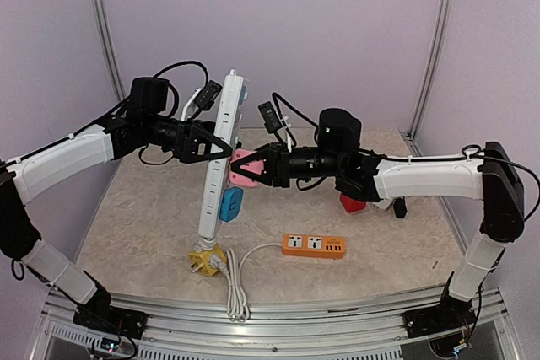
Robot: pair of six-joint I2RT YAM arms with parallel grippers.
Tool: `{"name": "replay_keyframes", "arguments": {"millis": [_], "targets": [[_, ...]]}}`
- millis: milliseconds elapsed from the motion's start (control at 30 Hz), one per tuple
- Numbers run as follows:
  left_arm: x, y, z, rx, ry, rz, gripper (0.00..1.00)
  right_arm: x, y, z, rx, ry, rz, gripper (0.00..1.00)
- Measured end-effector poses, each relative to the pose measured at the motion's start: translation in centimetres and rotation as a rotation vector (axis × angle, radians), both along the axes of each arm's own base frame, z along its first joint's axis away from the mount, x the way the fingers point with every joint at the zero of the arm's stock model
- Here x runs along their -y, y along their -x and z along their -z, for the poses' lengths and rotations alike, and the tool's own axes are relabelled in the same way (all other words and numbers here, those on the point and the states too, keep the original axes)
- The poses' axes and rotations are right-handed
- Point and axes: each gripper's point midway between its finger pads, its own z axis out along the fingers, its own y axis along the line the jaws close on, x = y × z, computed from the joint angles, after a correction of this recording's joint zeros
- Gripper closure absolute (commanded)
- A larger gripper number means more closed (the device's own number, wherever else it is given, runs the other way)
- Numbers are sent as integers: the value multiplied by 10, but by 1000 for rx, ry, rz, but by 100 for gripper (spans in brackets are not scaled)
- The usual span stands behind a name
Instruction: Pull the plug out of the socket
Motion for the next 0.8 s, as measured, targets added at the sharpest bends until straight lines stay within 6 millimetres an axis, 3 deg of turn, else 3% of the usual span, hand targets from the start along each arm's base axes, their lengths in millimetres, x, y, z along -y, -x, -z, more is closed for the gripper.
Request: {"name": "replay_keyframes", "arguments": {"millis": [333, 800], "targets": [[0, 3, -2, 0, 8, 18, 99, 0, 3, -1, -5, -13, -24, 100], [-1, -7, 2, 8, -10, -37, 99, 2, -10, 6, 68, 25, 91, 100]]}}
